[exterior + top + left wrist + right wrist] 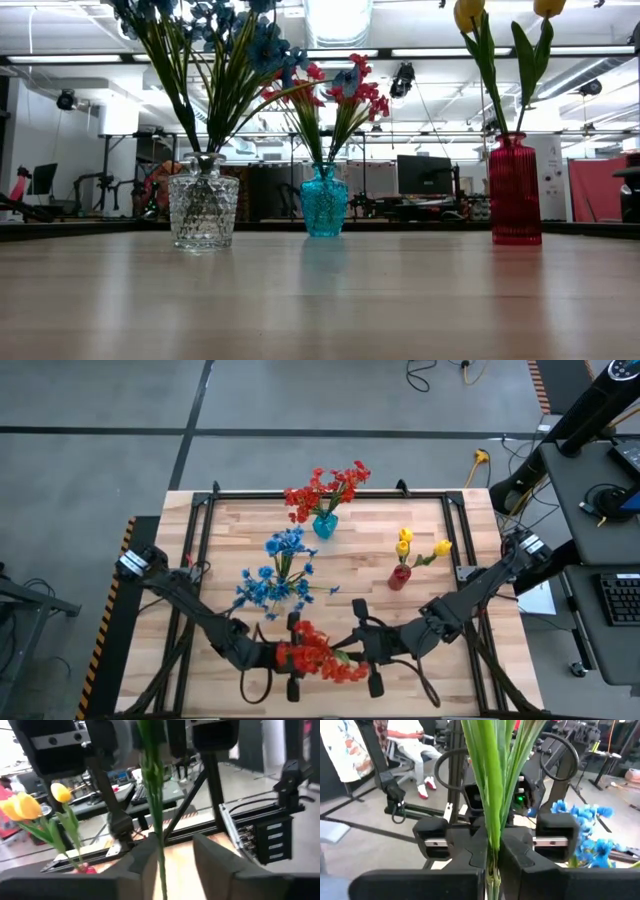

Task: Sort flowers into vase by color
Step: Put the red flowers into the blue vase

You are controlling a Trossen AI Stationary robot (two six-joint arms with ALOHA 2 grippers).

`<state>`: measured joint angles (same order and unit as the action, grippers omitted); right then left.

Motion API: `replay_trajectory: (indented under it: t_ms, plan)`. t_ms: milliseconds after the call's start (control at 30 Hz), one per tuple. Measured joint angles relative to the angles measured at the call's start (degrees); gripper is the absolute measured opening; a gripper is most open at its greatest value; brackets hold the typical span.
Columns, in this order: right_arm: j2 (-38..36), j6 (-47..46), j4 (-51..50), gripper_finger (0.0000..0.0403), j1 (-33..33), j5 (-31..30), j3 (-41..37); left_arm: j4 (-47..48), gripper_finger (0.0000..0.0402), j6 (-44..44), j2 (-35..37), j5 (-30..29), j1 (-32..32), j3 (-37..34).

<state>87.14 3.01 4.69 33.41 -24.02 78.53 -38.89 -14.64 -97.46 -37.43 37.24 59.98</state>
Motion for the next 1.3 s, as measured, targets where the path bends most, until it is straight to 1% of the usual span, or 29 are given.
replay_trajectory:
  t_ms: [67,133,233,300,367,467,567,667,767,933,1067,1167,1300]
  plan:
    - [-0.9,1.1,-1.6,0.0020,-0.1,0.0,0.8,4.5,0.0131,-0.3,0.8,-2.3,0.5,1.7]
    - [-2.4,2.9,-1.8,0.0020,-0.6,-0.4,0.7,12.0,0.0158,-0.2,2.2,-4.2,1.1,3.7]
    - [-5.8,5.2,-2.1,0.0020,-2.0,-3.6,-0.8,24.5,0.0185,3.1,4.6,-4.5,1.8,7.3]
    - [-8.2,6.7,-1.9,0.0020,-3.7,-5.8,-2.1,32.1,0.0194,5.1,6.2,-4.5,2.2,9.6]
    - [-10.1,7.6,-1.9,0.0020,-6.2,-6.1,-3.4,38.1,0.0197,5.9,7.9,-4.4,2.5,11.5]
    - [-12.3,8.7,-1.8,0.0020,-10.9,-5.9,-5.1,42.6,0.0193,5.6,10.6,-4.4,2.8,13.1]
    - [-13.3,9.6,1.9,0.0020,-16.4,-2.6,-7.5,43.0,0.0185,2.5,13.9,-4.5,2.9,12.2]
    - [-13.4,9.8,6.5,0.0020,-22.0,3.2,-10.5,41.7,0.0177,1.3,17.6,-4.0,2.8,8.3]
    - [-13.5,10.3,13.9,0.0020,-26.9,5.5,-14.5,39.7,0.0173,0.4,22.3,-3.9,2.7,3.6]
    - [-13.2,11.0,24.9,0.0020,-33.7,6.0,-21.3,34.4,0.0172,-3.8,30.8,-3.9,2.5,-2.3]
    - [-11.9,10.5,31.7,0.0020,-37.4,6.0,-24.2,33.8,0.0172,-7.9,36.6,-4.1,0.9,-5.5]
    - [-10.1,10.5,34.7,0.0020,-38.8,6.0,-24.5,33.6,0.0172,-11.3,40.3,-4.2,-1.4,-7.4]
    - [-8.2,10.3,34.0,0.0020,-39.0,5.2,-21.6,33.8,0.0172,-14.3,44.9,-4.2,-4.0,-9.0]
